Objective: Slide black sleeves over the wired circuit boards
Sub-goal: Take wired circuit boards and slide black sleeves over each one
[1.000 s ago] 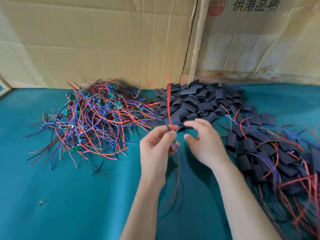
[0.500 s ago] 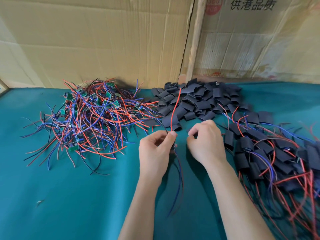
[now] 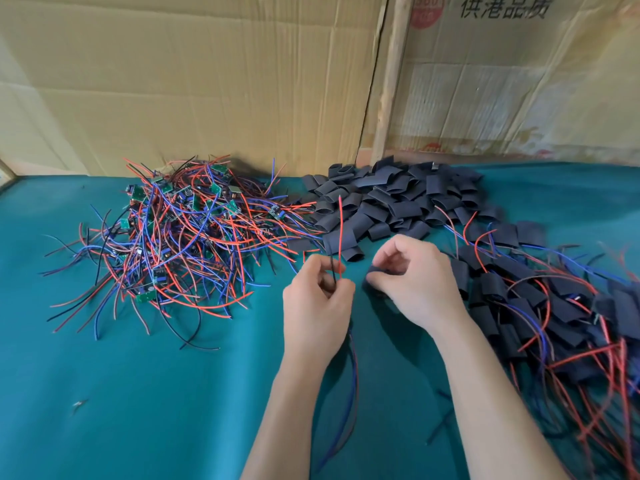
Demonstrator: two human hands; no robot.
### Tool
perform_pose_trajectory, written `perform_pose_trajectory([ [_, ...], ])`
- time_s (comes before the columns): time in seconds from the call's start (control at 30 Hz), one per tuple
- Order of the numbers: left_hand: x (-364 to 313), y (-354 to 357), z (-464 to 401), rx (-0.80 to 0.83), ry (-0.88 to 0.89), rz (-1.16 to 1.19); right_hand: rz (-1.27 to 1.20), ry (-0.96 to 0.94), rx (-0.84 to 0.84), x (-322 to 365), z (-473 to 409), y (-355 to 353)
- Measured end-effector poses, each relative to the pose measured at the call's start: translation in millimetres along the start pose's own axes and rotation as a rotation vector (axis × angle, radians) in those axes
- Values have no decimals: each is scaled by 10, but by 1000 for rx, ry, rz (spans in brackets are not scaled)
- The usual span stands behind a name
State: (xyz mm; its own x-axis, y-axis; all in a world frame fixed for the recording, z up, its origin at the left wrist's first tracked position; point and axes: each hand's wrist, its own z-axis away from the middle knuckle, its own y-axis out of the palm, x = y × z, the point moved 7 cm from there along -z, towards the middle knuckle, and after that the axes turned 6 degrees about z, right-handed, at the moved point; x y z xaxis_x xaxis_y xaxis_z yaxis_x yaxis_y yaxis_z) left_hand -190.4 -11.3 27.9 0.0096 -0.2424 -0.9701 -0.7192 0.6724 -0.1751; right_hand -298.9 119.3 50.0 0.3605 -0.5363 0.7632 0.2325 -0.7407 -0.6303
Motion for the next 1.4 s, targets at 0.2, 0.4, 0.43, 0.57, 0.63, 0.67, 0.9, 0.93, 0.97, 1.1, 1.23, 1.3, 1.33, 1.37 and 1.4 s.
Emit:
perform_pose_trajectory([
  [0.2, -8, -5, 2, -14, 50, -52, 17, -111, 235, 154, 75, 238],
  [0.4, -90, -22, 12, -34, 171, -117, -251, 15, 113, 120, 37, 157],
  [0.43, -100, -27, 12, -35, 181, -114, -324, 40, 97, 110, 41, 152],
  [0.57, -96, -74, -8, -71, 149, -65, -532, 82, 170, 124, 71, 219],
  [0.63, -92, -101, -11, -87, 133, -35, -635, 97, 271, 149, 96, 273],
  [0.67, -87, -109, -11, -90, 125, -23, -675, 105, 310, 156, 103, 289],
  [0.9, -86, -77, -13, -42, 155, 35, -797, 191, 424, 132, 142, 355],
  [0.93, -95, -73, -11, -33, 164, 39, -797, 192, 440, 129, 148, 353],
  [0.97, -100, -66, -10, -24, 171, 47, -790, 187, 451, 125, 151, 345],
  [1.1, -98, -36, -1, 14, 182, 72, -784, 176, 478, 106, 158, 306],
  [1.23, -92, 8, -3, 47, 167, 89, -796, 191, 518, 79, 165, 290],
  [1.3, -79, 10, -1, 50, 158, 79, -772, 180, 493, 73, 159, 268],
  [1.33, -69, 8, 3, 46, 147, 78, -751, 180, 448, 58, 142, 240],
  [1.37, -58, -1, 5, 35, 133, 78, -735, 189, 389, 30, 117, 200],
  [1.4, -48, -14, 7, 19, 120, 78, -733, 206, 325, -7, 92, 152],
])
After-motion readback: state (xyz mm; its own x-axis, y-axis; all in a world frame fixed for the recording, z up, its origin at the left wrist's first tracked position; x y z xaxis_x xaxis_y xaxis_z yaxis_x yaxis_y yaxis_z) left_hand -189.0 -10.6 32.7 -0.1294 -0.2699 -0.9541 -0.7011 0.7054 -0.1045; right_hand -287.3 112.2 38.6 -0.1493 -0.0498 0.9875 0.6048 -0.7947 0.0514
